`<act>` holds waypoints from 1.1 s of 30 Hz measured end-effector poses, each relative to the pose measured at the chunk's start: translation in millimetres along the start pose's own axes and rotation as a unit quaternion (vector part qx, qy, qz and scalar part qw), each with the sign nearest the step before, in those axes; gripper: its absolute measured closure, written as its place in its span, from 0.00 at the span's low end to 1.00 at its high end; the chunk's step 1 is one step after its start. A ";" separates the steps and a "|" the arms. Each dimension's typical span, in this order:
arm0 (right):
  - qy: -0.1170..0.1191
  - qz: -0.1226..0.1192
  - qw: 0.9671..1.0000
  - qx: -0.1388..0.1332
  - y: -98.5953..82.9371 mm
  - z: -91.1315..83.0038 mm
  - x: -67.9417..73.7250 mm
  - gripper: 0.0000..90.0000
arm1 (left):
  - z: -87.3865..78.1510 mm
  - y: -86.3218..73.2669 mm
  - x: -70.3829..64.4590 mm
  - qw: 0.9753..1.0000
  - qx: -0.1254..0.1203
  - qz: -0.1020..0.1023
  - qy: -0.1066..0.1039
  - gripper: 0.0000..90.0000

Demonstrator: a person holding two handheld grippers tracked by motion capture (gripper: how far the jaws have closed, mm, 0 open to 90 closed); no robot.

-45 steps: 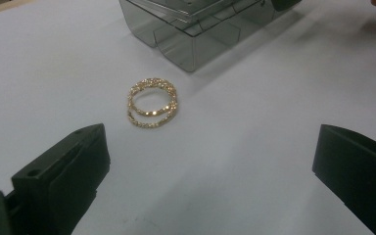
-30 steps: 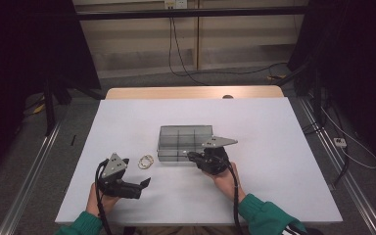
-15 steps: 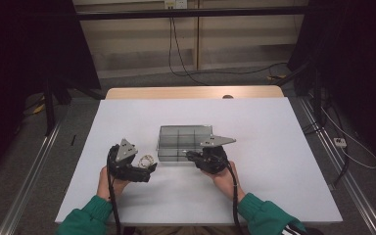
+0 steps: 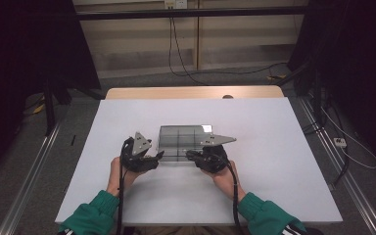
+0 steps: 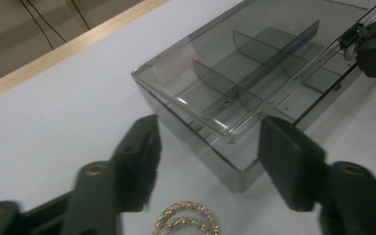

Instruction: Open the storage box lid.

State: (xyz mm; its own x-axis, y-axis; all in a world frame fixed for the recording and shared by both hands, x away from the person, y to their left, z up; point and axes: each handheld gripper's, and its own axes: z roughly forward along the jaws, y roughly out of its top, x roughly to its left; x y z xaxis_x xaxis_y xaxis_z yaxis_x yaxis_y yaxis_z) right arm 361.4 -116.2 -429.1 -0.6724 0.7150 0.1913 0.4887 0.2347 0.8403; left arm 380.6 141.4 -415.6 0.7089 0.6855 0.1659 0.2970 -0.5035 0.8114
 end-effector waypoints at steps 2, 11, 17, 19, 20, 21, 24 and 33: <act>0.000 0.000 1.000 -0.001 0.2 -0.3 -0.2 0.95 | 1.2 0.2 -0.1 1.000 0.001 0.000 -0.005 0.54; -0.002 -0.002 1.000 0.002 1.2 -1.9 -1.3 0.94 | 3.1 -3.5 -3.7 1.000 -0.011 0.006 -0.006 0.67; -0.003 -0.002 1.000 0.011 -0.4 -5.3 -5.1 0.83 | 2.1 -5.1 -2.4 0.999 -0.034 -0.009 -0.010 0.68; -0.003 -0.004 1.000 0.013 -1.0 -8.2 -6.0 0.79 | 1.1 -5.4 -1.8 0.999 -0.039 -0.009 -0.007 0.68; -0.005 -0.005 1.000 0.013 -1.1 -9.9 -6.6 0.78 | 1.1 -5.9 -1.8 0.999 -0.043 -0.011 -0.008 0.69; -0.006 -0.007 1.000 0.015 -1.0 -12.7 -8.0 0.76 | 1.0 -6.2 -1.7 0.999 -0.045 -0.013 -0.006 0.69; -0.008 -0.016 1.000 0.019 -1.4 -19.6 -13.4 0.74 | 1.0 -8.0 0.8 0.998 -0.052 -0.024 -0.013 0.71; -0.058 0.009 0.998 0.033 -9.5 -41.8 -26.5 0.73 | 2.6 -9.1 1.9 0.998 -0.053 -0.028 -0.010 0.73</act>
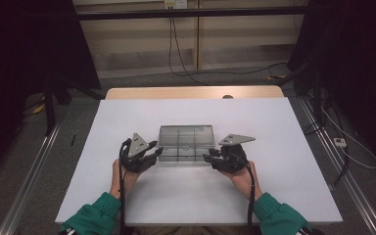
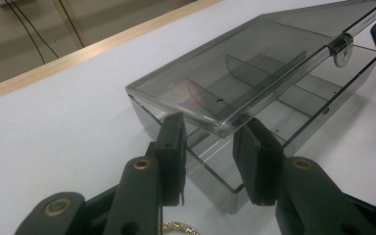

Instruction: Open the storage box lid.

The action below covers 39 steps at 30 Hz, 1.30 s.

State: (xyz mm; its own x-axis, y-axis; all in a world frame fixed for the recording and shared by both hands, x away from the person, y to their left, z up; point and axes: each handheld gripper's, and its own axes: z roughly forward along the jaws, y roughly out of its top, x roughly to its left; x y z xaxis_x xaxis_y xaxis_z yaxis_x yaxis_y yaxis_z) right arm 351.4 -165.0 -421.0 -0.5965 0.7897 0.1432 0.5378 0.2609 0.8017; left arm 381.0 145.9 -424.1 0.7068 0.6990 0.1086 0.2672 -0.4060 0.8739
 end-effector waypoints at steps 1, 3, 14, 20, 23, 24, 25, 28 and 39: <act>-0.018 -0.004 1.000 -0.005 0.3 -5.4 -4.7 0.73 | 0.0 0.0 0.0 1.000 -0.003 0.001 -0.001 0.72; -0.031 -0.007 0.999 -0.009 0.9 -7.2 -6.7 0.73 | -0.1 0.4 -0.3 1.000 -0.003 0.002 -0.001 0.72; -0.060 -0.034 0.997 -0.026 6.2 -1.9 -19.4 0.66 | -1.1 0.8 -0.2 1.000 -0.011 0.008 -0.003 0.70; -0.064 -0.048 0.996 -0.033 8.3 -1.4 -16.9 0.66 | -2.7 0.8 0.6 1.000 -0.021 0.005 -0.006 0.71; -0.068 -0.054 0.995 -0.039 9.5 -1.4 -15.5 0.68 | -3.4 0.4 2.2 1.000 -0.026 -0.001 -0.010 0.71; -0.068 -0.054 0.995 -0.041 9.6 -1.4 -15.2 0.68 | -3.4 0.4 2.2 1.000 -0.028 -0.002 -0.010 0.71; -0.070 -0.055 0.995 -0.042 9.8 -1.4 -14.5 0.69 | -3.2 0.4 2.1 1.000 -0.029 -0.002 -0.010 0.72; -0.073 -0.051 0.995 -0.042 9.4 -1.6 -13.7 0.69 | -4.5 1.0 1.7 1.000 -0.027 -0.005 -0.010 0.72; -0.079 -0.062 0.994 -0.048 14.0 -1.2 -9.7 0.73 | -0.1 13.2 0.4 0.999 -0.004 0.036 0.025 0.76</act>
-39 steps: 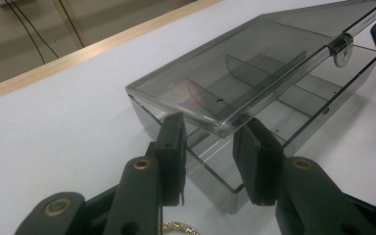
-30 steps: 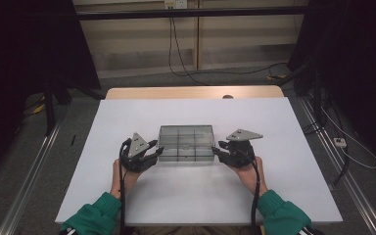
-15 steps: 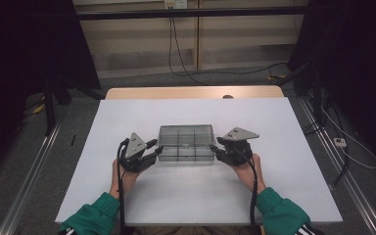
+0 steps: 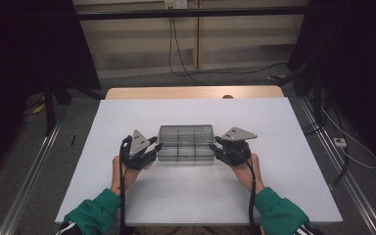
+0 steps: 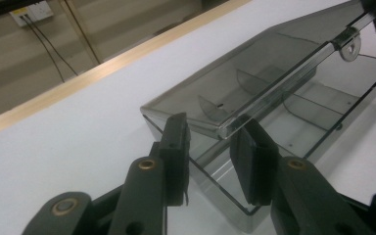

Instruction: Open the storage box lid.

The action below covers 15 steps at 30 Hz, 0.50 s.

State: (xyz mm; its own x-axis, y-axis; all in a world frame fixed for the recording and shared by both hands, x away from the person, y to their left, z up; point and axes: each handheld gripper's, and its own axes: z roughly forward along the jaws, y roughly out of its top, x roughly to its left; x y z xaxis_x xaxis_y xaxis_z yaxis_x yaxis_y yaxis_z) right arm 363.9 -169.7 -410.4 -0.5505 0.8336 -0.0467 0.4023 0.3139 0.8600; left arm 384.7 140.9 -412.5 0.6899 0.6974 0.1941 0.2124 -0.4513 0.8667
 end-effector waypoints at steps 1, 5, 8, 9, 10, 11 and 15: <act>-0.001 0.002 1.000 -0.001 1.1 0.0 -0.2 0.74 | 0.4 1.7 0.7 1.000 0.001 -0.001 -0.001 0.76; -0.004 0.002 1.000 -0.006 5.4 0.1 -1.8 0.75 | 1.6 7.0 4.9 1.000 0.003 -0.009 0.000 0.78; -0.004 0.002 1.000 -0.009 8.1 1.4 -3.9 0.75 | 2.5 8.8 6.2 1.000 0.002 -0.009 0.002 0.79; -0.003 0.004 1.000 -0.010 8.7 2.4 -4.9 0.75 | 2.5 9.1 6.6 1.000 0.001 -0.008 0.002 0.79; -0.003 0.006 1.000 -0.011 9.1 3.2 -5.7 0.75 | 3.0 9.2 7.0 1.000 -0.002 -0.014 0.003 0.80; -0.002 0.007 1.000 -0.011 9.3 3.9 -6.4 0.75 | 3.3 9.8 7.5 1.000 -0.003 -0.017 0.004 0.80; -0.001 0.017 1.000 -0.014 10.6 6.5 -10.1 0.77 | 5.1 12.2 10.6 1.000 -0.006 -0.022 0.004 0.81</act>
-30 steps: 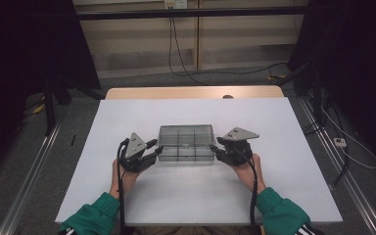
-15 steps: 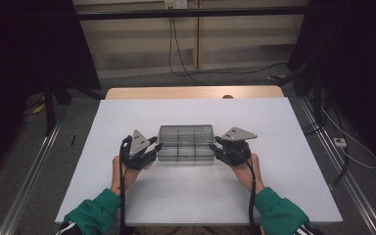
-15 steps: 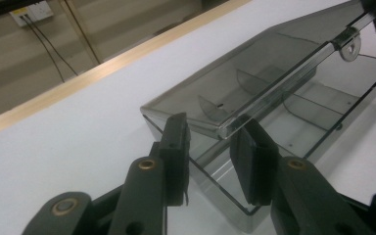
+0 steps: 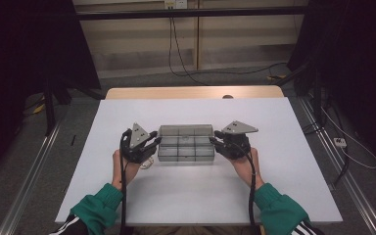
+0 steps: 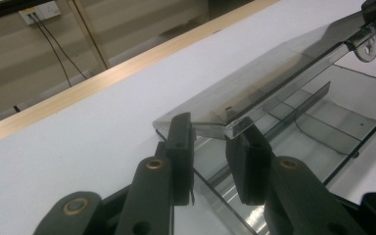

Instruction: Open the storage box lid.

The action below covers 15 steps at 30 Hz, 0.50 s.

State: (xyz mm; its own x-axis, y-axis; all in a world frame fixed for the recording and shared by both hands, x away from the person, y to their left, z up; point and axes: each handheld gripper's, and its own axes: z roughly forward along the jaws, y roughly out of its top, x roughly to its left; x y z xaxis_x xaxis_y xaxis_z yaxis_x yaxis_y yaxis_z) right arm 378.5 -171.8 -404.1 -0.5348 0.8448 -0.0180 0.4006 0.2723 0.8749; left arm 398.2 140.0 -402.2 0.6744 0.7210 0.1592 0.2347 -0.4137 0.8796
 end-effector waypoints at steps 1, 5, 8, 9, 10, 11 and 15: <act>0.001 0.002 1.000 -0.001 0.5 0.5 -1.2 0.78 | 1.2 0.2 0.7 1.000 -0.002 -0.005 -0.001 0.81; -0.003 0.004 1.000 -0.003 3.3 2.5 -2.8 0.79 | 5.1 2.1 5.5 1.000 -0.006 -0.030 -0.004 0.83; -0.007 0.006 1.000 -0.007 4.8 4.4 -4.8 0.82 | 6.5 2.5 6.4 0.999 -0.011 -0.036 -0.002 0.83; -0.009 0.008 1.000 -0.008 4.9 5.3 -5.0 0.82 | 6.9 2.6 6.7 0.999 -0.009 -0.035 0.000 0.83; -0.008 0.010 1.000 -0.008 5.0 6.0 -5.3 0.82 | 7.7 2.4 7.0 0.999 -0.010 -0.038 0.000 0.83; -0.009 0.010 1.000 -0.008 5.0 6.8 -5.8 0.82 | 8.4 2.2 7.3 0.999 -0.011 -0.041 0.000 0.84; -0.008 0.016 1.000 -0.010 6.6 9.1 -8.7 0.83 | 10.8 2.6 10.7 0.999 -0.014 -0.052 0.000 0.85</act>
State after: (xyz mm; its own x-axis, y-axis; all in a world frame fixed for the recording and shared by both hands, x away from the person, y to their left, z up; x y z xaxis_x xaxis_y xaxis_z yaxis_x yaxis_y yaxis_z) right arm 392.6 -173.1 -402.7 -0.5096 0.8604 0.0028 0.4024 0.2354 0.8847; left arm 413.6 140.6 -403.0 0.6475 0.7592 0.0659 0.2838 -0.3205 0.9038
